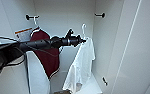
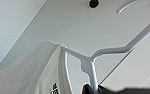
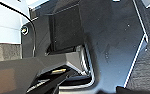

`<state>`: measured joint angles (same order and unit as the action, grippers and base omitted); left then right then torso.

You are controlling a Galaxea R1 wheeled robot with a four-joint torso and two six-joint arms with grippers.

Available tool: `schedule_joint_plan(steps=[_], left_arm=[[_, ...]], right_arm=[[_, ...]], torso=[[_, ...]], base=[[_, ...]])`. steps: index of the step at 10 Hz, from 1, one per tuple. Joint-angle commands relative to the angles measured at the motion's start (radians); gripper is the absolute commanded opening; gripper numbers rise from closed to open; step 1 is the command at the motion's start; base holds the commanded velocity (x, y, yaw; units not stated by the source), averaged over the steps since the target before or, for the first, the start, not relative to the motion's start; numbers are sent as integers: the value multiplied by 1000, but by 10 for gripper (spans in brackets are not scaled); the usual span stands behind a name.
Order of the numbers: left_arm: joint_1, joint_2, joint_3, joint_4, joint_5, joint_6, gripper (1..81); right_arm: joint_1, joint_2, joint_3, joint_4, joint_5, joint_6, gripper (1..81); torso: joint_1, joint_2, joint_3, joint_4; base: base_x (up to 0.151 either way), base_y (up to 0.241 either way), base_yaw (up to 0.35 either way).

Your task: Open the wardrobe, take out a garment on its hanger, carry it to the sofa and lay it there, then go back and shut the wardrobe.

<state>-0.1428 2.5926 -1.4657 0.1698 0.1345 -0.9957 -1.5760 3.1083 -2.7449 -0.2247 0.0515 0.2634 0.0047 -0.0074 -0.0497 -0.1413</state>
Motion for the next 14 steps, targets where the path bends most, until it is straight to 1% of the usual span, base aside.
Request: schedule_joint_plan(steps=[1, 4, 5, 9, 11, 12, 13, 14], left_arm=[[-162, -34, 8, 27, -42, 8, 10], [-142, -20, 13, 42, -41, 8, 10], [-140, -2, 5, 47, -39, 8, 10], [-145, 92, -62, 71, -41, 9, 10], [-142, 160, -73, 77, -33, 11, 10], [-139, 195, -73, 103, -18, 11, 10], [-134, 212, -67, 119, 10, 9, 10], [-133, 209, -58, 120, 4, 9, 10]], right_arm=[[36, 14, 8, -12, -56, -6, 811], [38, 14, 8, -13, -56, -6, 811], [38, 14, 8, -13, -58, -6, 811], [38, 14, 8, -12, -56, -6, 811], [38, 14, 8, -12, -56, -6, 811], [36, 14, 8, -10, -56, -6, 811], [36, 14, 8, -10, -55, -6, 811], [35, 14, 8, -10, -53, -6, 811]], torso=[[0, 0, 0, 0], [0, 0, 0, 0], [0, 0, 0, 0], [-1, 0, 0, 0], [-1, 0, 0, 0], [-1, 0, 0, 0], [-1, 0, 0, 0], [-1, 0, 0, 0]], base=[[-68, 0, 0], [-67, 0, 0], [0, 0, 0], [0, 0, 0], [0, 0, 0], [0, 0, 0], [0, 0, 0], [0, 0, 0]])
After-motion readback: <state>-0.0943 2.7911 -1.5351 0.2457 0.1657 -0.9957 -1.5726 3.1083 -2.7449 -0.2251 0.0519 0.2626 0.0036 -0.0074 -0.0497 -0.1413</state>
